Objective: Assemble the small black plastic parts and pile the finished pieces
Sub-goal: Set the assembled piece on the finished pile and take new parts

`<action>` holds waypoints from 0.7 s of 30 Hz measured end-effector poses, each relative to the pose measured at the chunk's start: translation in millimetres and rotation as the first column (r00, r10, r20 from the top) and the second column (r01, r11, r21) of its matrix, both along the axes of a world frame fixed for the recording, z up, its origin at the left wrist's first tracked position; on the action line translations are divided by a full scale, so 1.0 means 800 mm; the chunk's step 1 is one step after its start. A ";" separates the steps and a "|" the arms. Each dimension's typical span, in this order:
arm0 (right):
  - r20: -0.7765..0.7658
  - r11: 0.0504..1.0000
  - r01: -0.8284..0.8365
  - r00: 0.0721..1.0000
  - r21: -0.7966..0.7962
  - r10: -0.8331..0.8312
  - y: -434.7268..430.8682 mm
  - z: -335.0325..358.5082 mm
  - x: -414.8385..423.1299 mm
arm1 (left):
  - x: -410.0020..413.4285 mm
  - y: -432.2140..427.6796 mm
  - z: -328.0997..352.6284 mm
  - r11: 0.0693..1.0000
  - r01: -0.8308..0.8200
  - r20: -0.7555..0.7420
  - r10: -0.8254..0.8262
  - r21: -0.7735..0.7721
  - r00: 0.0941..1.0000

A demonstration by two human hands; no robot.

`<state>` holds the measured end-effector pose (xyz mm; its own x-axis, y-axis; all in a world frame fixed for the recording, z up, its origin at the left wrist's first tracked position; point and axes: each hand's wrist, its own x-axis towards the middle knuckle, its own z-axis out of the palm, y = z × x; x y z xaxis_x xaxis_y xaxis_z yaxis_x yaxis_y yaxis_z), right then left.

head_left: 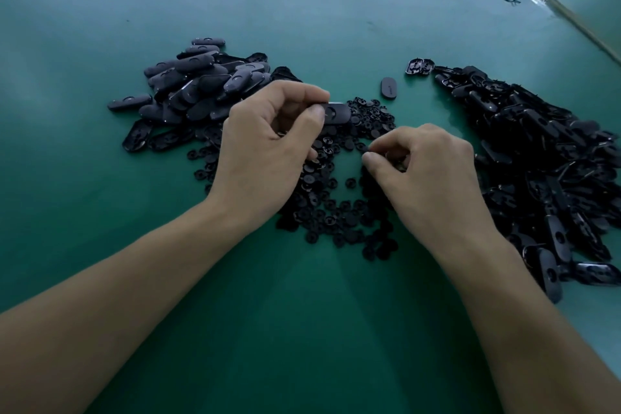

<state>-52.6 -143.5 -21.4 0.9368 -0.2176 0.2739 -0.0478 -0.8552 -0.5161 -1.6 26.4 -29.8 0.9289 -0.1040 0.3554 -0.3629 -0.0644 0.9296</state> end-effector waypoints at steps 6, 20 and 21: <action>-0.022 1.000 -0.002 1.000 -0.002 0.002 0.003 0.000 -0.001 | 0.000 -0.001 -0.003 0.999 0.023 -0.015 -0.023 -0.039 1.000; 0.189 0.963 -0.104 0.980 0.251 0.056 0.010 0.011 0.000 | -0.002 0.001 -0.002 0.994 0.085 -0.034 -0.088 -0.070 0.996; 0.195 0.959 -0.111 0.979 0.262 0.060 0.011 0.011 0.000 | -0.002 0.001 -0.002 0.994 0.084 -0.034 -0.087 -0.069 0.996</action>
<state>-52.4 -135.1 -13.0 0.8944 -0.2286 0.3843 0.1361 -0.6795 -0.7209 -3.5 26.8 -31.2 0.9302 -0.1607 0.3299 -0.3297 0.0290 0.9437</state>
